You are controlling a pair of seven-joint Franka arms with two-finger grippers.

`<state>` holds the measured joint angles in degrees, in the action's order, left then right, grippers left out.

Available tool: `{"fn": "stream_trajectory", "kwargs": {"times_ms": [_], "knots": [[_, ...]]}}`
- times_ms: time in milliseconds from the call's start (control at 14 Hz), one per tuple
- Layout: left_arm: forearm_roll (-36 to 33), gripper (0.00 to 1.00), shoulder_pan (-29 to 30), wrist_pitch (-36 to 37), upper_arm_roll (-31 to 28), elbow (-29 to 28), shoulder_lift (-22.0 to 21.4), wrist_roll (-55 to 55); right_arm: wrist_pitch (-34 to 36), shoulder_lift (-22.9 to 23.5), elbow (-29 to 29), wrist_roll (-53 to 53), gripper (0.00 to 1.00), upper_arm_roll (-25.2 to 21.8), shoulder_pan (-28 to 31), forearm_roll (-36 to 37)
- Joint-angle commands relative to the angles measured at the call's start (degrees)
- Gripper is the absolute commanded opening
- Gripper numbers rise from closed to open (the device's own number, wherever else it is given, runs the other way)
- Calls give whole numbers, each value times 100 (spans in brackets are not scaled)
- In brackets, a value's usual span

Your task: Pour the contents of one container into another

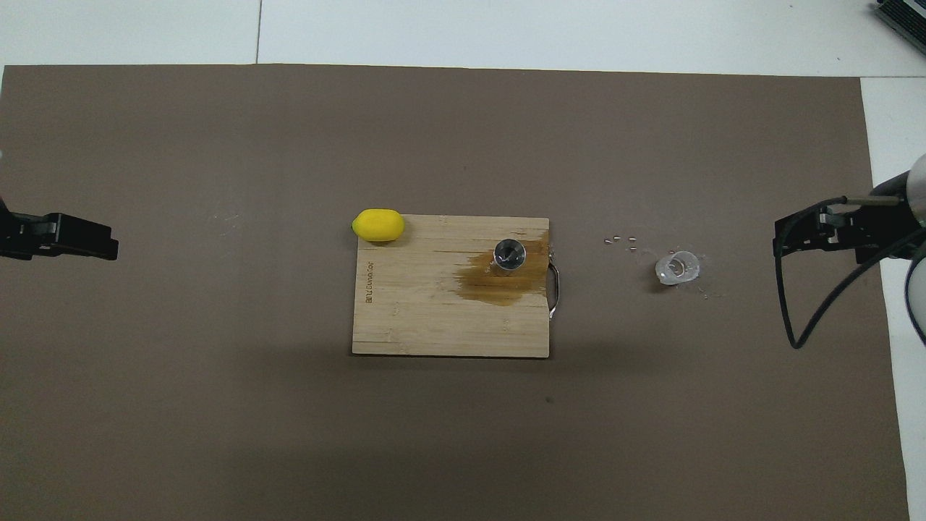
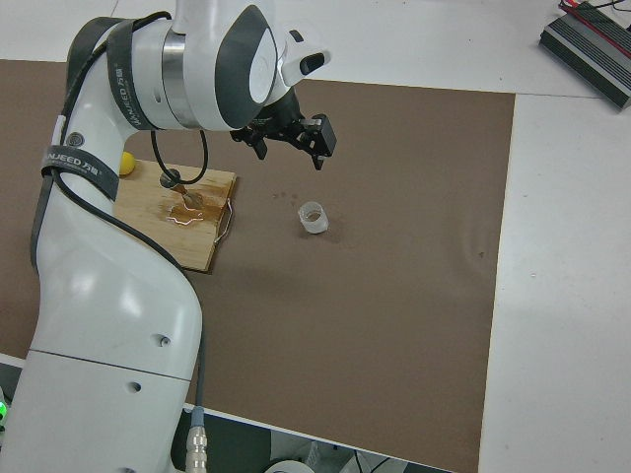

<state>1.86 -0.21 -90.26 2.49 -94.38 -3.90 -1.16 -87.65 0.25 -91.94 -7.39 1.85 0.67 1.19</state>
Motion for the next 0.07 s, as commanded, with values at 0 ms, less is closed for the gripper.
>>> {"fn": "stream_trajectory", "kwargs": {"times_ms": [0], "knots": [[52, 100, 65, -97, 15, -212, -182, -51, -147, -183, -245, 98, 100, 34, 65, -111]]}}
